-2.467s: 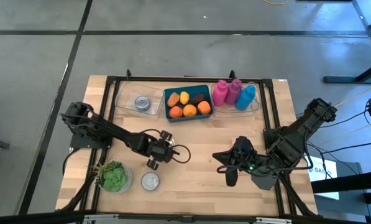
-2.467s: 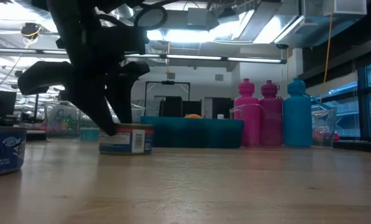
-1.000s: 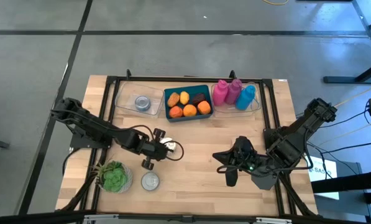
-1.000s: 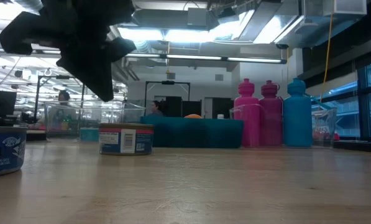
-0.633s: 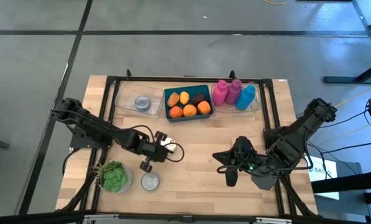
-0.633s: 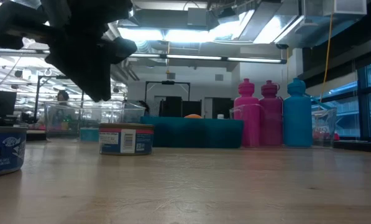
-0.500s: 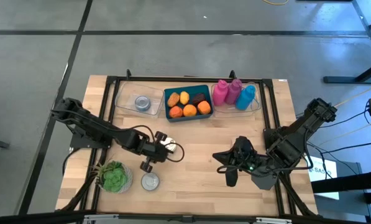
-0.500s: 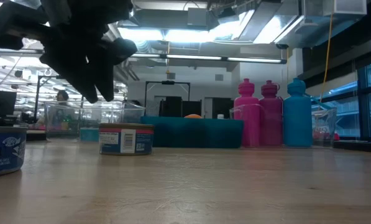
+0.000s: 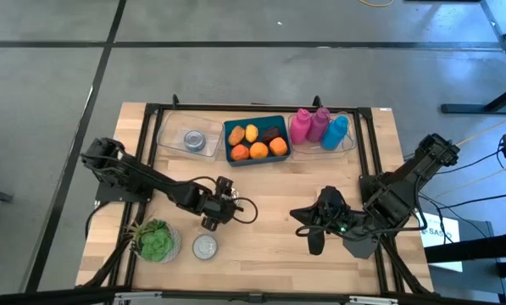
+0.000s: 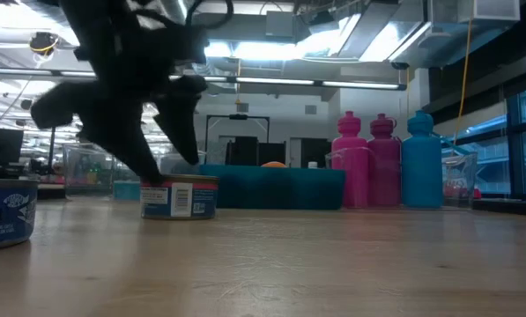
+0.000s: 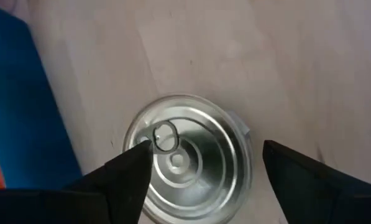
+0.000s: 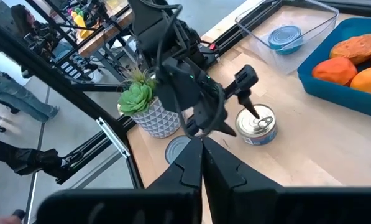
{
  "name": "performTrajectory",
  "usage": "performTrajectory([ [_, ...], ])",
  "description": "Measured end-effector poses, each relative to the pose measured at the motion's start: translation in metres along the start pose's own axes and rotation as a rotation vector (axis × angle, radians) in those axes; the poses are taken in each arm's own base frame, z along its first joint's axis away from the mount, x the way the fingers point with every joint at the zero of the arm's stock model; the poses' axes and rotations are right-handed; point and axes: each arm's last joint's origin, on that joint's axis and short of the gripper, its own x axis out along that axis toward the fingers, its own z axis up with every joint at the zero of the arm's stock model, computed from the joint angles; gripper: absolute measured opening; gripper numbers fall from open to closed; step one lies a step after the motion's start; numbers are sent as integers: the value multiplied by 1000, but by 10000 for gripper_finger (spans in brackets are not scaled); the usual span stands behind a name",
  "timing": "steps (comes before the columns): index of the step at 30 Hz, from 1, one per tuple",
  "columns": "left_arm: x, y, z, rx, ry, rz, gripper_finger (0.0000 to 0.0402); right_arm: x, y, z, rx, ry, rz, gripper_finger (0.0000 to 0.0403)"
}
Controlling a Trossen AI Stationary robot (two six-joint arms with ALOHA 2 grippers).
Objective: Pick & Place Food Item
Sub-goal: Put the blue pink tuna can into the left transparent bin
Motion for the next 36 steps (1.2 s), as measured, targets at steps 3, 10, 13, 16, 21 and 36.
performTrajectory([
  [3,9,-2,-2,13,32,-7,303,0,0,0,0,5,2,8],
  [10,25,-5,-4,28,79,28,313,0,0,0,0,6,3,8],
  [13,30,-6,-4,28,95,67,313,0,0,0,0,6,3,8],
  [16,35,-7,-5,31,108,75,313,0,0,0,-1,6,3,9],
  [21,49,-13,-11,58,168,67,306,0,0,0,-1,17,8,9],
  [36,64,-20,-18,44,235,54,8,0,0,-1,-6,29,14,9],
])
